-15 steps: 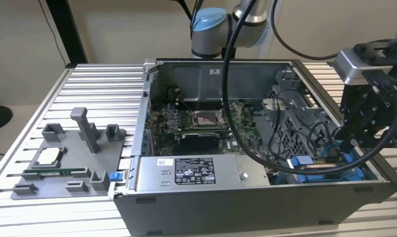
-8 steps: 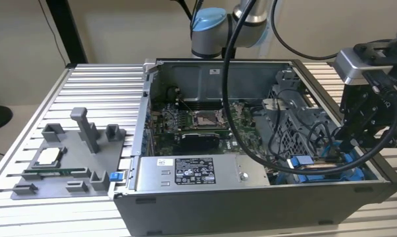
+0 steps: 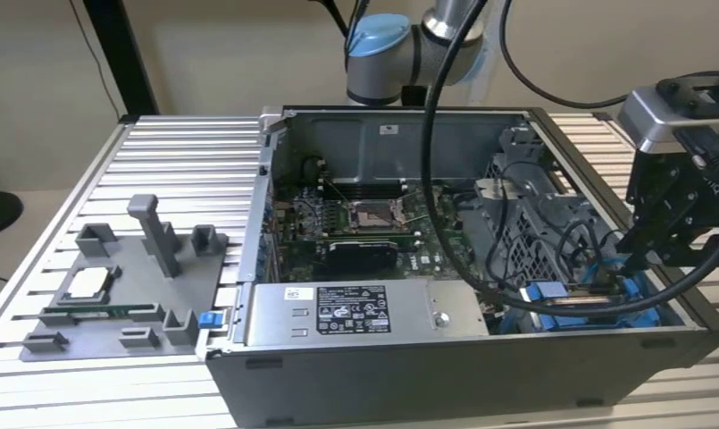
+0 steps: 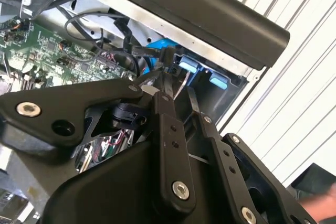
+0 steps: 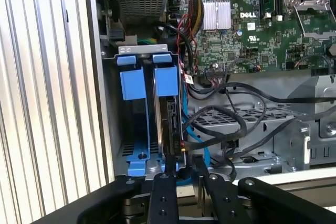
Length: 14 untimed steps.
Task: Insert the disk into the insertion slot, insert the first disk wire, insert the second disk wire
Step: 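Insert the second disk wire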
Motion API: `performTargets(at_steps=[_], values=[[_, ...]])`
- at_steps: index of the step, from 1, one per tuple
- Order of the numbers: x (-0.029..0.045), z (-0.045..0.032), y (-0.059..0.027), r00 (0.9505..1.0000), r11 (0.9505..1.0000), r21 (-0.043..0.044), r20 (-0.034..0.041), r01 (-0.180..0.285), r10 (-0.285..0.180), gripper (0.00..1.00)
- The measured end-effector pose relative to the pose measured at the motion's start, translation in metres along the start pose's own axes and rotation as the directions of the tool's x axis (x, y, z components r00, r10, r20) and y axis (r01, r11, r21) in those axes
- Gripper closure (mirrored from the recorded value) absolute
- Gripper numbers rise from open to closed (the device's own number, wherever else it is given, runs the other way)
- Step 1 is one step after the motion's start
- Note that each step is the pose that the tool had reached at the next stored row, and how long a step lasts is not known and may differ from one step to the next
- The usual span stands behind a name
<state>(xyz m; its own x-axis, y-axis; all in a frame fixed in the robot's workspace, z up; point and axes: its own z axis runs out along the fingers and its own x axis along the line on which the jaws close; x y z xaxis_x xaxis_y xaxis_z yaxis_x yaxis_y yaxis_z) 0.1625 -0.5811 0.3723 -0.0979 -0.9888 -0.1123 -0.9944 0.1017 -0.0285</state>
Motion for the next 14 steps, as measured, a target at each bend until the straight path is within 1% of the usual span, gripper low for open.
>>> performTargets(at_steps=[2,5,6,11,12,14], values=[[-0.0009,-0.0019,-0.0013,1.0,1.0,-0.008,0.0009,0.0,0.001,0.0],[-0.0018,-0.0038,-0.0047,1.0,0.9998,-0.0196,0.0064,0.003,-0.003,0.0],[-0.002,-0.0039,-0.0061,0.9999,0.9997,-0.022,0.009,0.005,-0.005,0.0],[-0.0029,-0.0035,-0.015,0.9991,0.9994,-0.0279,0.0387,0.019,-0.018,0.0],[-0.003,-0.0034,-0.0167,0.9988,0.9993,-0.0288,0.0435,0.024,-0.022,0.0],[-0.0032,-0.0032,-0.0189,0.9982,0.9988,-0.0307,0.0469,0.039,-0.038,0.0]])
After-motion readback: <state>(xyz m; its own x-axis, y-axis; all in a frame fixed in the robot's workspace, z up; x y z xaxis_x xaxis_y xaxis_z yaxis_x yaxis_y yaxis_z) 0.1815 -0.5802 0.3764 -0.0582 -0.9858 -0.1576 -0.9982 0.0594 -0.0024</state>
